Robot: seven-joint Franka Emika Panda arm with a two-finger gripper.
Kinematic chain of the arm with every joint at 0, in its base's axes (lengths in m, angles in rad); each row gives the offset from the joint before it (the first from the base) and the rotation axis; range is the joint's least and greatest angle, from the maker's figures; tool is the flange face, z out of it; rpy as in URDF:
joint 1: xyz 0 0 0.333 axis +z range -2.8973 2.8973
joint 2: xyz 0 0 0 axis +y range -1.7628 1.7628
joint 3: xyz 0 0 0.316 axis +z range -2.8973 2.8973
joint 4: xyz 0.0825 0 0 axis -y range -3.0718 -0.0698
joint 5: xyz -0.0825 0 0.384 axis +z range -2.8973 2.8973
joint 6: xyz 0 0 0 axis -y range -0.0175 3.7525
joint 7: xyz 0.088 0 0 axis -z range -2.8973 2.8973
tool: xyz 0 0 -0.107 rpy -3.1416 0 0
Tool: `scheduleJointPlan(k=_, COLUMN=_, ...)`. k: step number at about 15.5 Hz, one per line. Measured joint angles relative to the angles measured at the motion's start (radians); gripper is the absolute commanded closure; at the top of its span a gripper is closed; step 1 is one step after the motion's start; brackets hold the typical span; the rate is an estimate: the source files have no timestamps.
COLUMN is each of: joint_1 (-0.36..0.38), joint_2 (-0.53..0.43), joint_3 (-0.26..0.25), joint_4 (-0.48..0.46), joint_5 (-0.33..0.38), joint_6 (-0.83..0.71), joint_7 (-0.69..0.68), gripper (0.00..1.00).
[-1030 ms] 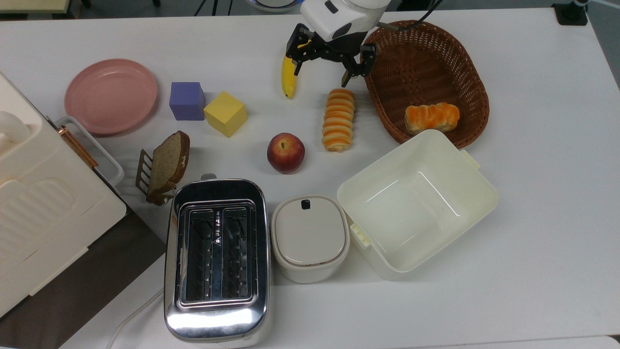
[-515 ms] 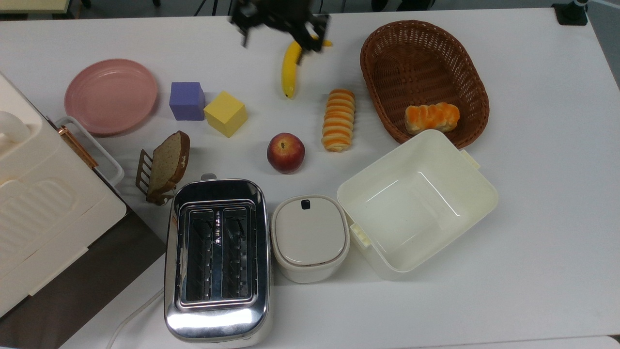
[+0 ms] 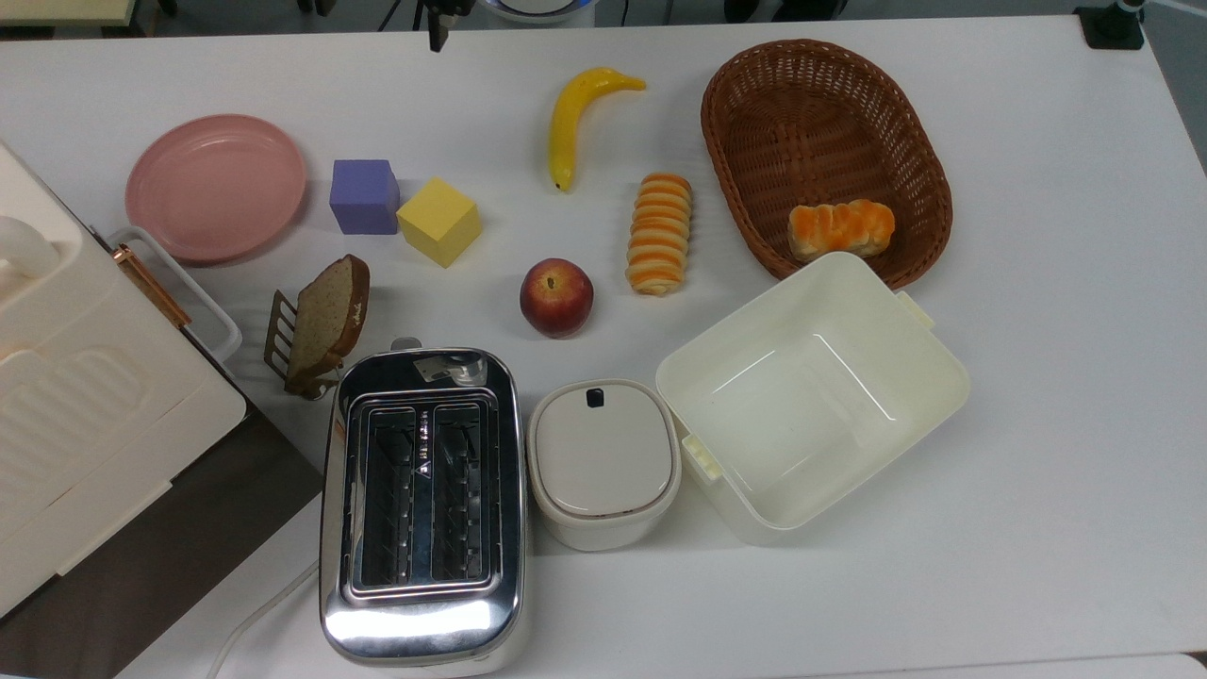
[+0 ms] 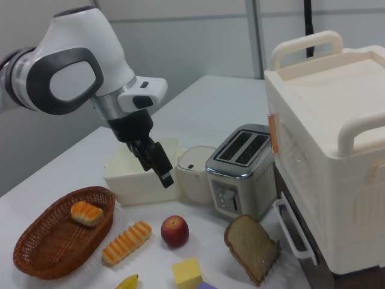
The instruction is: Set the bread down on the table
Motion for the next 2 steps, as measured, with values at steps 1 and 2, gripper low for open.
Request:
scheduleJointPlan(k=1, joint_1=0.003, joint_2=0.000, joint_3=0.002, joint_4=0.000, joint_5=0.000, joint_6=0.000, joint_7=0.000, gripper=0.00)
scheduleJointPlan(k=2, joint_1=0.007, joint_2=0.001, joint_3=0.003, joint_4=0.000, joint_5=0.001, joint_6=0.000, joint_7=0.000, gripper=0.00)
